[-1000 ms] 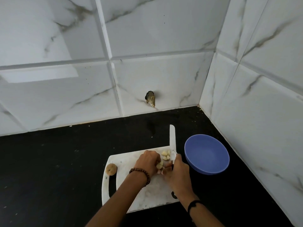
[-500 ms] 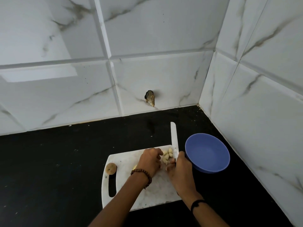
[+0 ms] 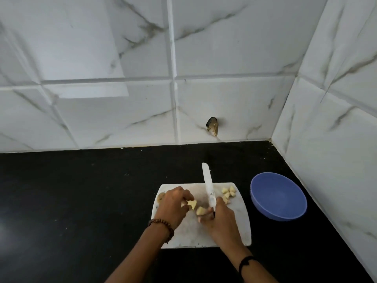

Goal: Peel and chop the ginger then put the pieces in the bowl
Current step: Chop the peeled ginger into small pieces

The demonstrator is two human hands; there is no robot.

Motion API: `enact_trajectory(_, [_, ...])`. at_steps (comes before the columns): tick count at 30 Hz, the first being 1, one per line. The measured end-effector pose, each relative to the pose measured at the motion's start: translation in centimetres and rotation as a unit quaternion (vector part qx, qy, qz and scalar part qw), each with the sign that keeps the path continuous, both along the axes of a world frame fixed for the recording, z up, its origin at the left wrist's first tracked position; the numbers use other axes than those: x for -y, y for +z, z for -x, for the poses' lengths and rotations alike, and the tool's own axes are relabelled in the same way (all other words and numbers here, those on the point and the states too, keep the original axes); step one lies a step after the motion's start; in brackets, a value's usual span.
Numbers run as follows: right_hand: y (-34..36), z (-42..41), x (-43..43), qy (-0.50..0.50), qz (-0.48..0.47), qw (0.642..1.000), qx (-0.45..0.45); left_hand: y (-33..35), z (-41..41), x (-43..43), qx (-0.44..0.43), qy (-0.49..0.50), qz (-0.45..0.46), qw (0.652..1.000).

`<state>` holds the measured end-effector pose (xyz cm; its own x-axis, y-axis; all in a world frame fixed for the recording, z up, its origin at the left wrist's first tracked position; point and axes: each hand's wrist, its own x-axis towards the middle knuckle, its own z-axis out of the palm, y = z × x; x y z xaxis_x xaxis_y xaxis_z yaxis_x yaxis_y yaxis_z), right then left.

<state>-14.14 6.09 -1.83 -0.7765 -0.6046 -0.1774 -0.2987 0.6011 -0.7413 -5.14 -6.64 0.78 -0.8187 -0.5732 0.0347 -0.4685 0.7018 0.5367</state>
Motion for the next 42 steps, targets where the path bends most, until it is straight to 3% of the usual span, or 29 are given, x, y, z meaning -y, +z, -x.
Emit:
enact_trajectory(9, [0.0, -0.4, 1.1, 0.006, 0.006, 1.000, -0.027, -2.1, -1.6, -0.8, 0.014, 0.030, -0.003, 0.999])
enact_trajectory(16, [-0.3, 0.0, 1.3, 0.032, -0.037, 0.996, -0.069, -2.2, -0.6, -1.7, 0.033, 0.008, -0.072, 0.997])
enact_trajectory(25, [0.5, -0.5, -2.5, 0.003, -0.027, 0.998, 0.065, -2.9, -0.5, -4.0, 0.011, -0.076, -0.051, 0.996])
enact_trajectory(32, [1.8, -0.9, -4.7, 0.023, -0.012, 0.998, 0.049, -3.1, 0.1, -4.9, 0.012, -0.095, -0.065, 0.993])
enact_trajectory(42, [2.1, -2.1, -8.0, 0.051, 0.005, 0.995, 0.089, -4.1, 0.5, -5.6, -0.072, -0.005, -0.072, 0.995])
